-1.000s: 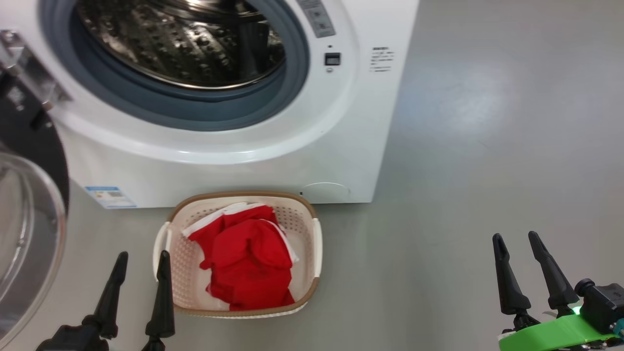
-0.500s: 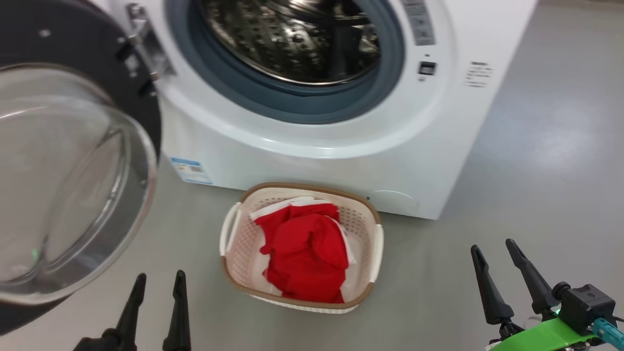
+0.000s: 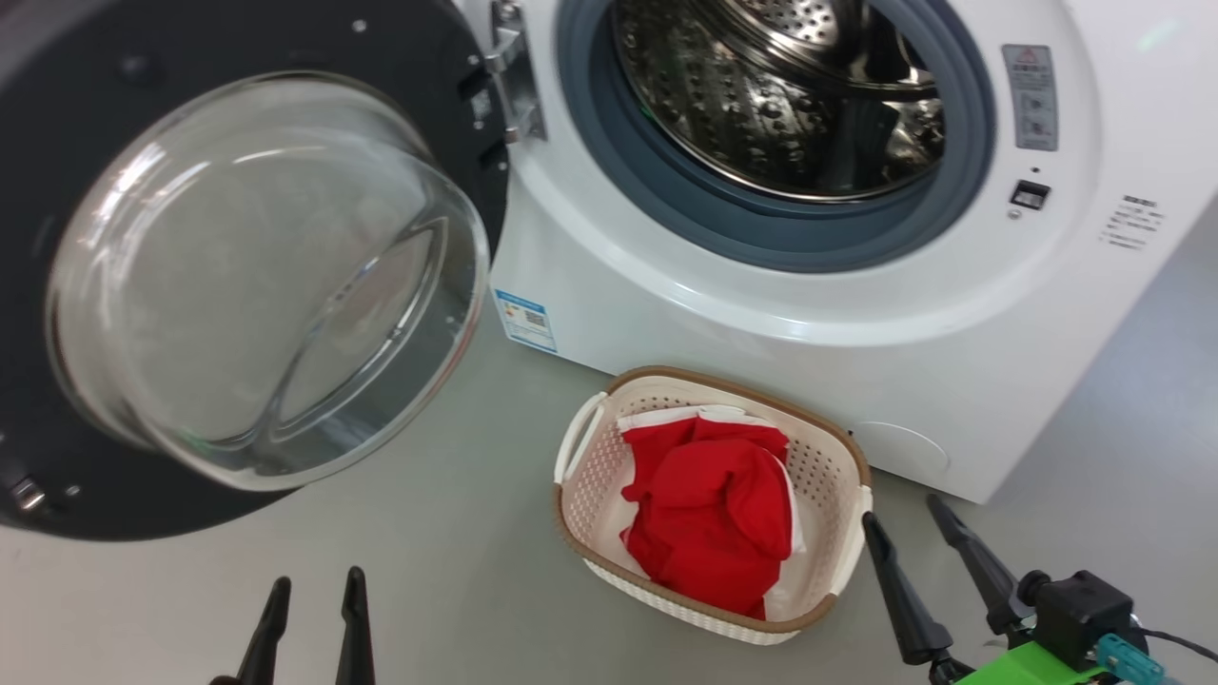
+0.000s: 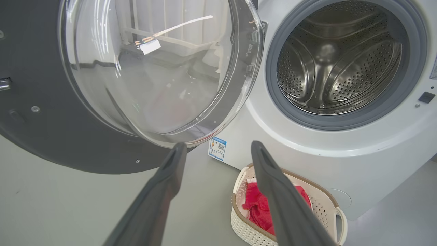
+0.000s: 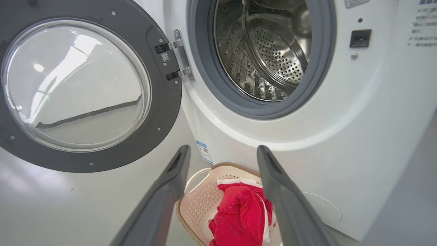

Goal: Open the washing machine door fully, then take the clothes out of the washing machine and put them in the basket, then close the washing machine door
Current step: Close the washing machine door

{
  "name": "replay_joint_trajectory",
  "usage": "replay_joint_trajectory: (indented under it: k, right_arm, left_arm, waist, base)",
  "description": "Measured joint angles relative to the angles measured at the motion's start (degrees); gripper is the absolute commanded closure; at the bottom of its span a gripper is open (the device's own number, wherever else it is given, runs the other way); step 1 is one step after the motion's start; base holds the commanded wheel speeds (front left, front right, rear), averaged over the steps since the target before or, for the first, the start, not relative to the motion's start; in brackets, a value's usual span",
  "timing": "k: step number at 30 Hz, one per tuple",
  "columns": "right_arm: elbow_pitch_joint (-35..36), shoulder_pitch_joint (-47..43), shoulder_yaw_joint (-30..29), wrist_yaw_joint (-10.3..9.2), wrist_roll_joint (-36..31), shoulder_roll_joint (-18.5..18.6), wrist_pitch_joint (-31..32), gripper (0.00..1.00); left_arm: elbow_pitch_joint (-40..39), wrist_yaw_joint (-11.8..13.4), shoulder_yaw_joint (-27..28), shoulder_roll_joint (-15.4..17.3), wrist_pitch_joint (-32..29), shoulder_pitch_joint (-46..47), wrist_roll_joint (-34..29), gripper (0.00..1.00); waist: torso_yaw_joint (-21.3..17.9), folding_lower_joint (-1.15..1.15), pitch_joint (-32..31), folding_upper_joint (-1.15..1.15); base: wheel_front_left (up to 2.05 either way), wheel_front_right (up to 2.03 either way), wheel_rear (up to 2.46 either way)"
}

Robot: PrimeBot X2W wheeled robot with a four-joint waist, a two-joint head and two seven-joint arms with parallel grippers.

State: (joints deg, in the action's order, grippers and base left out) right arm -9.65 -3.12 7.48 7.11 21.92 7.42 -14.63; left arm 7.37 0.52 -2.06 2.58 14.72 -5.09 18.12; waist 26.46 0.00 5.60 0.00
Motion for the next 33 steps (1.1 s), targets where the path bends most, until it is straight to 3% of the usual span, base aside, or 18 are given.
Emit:
replay_joint_trajectory:
  k: [6,16,17,18,19,20,26,33]
  right_arm:
    - [-1.66,2.32,4.1,0.0,0.88,0.74,0.0,0.0]
    - [-2.32,3.3,4.67,0.0,1.8,1.4,0.0,0.0]
    - [-2.33,3.3,4.66,0.0,1.81,1.38,0.0,0.0]
    - [-2.32,3.3,4.61,0.0,1.81,1.35,0.0,0.0]
    - [-2.32,3.29,4.53,0.0,1.81,1.3,0.0,0.0]
    - [-2.32,3.29,4.39,0.0,1.81,1.23,0.0,0.0]
    - [-2.21,3.2,3.68,0.0,1.8,0.43,0.0,0.0]
    - [-1.83,2.89,2.32,0.0,1.78,-0.4,0.0,0.0]
  left_arm:
    - [-1.82,1.54,0.36,0.0,0.0,-1.03,1.31,0.0]
    - [-3.11,1.99,0.59,0.0,0.0,-2.22,2.01,0.0]
    - [-3.44,1.99,0.77,-0.01,0.0,-2.21,2.52,0.43]
    - [-3.82,1.99,1.09,-0.01,0.0,-2.18,3.19,0.64]
    - [-4.33,1.97,1.58,-0.01,0.0,-2.13,3.79,0.76]
    - [-5.04,1.93,2.16,-0.01,0.0,-2.06,4.26,1.0]
    - [-11.47,-0.4,9.15,-0.13,0.0,0.95,4.69,1.0]
    - [-19.11,-5.83,22.05,1.07,0.03,12.37,-0.6,1.0]
  waist:
    - [3.02,0.0,-0.57,0.0]
    - [3.19,0.0,-0.72,0.0]
    - [3.17,0.0,-0.77,0.0]
    - [3.14,0.0,-0.8,0.0]
    - [3.13,0.0,-0.81,0.0]
    - [3.12,0.0,-0.8,0.0]
    - [3.05,0.0,-0.77,0.0]
    - [2.98,0.0,-0.5,0.0]
  base:
    - [0.0,0.0,0.0]
    - [0.0,0.0,0.0]
    - [0.0,0.0,0.0]
    - [0.0,0.0,0.0]
    - [0.0,0.0,0.0]
    - [0.0,0.0,0.0]
    - [0.0,0.0,0.0]
    - [0.0,0.0,0.0]
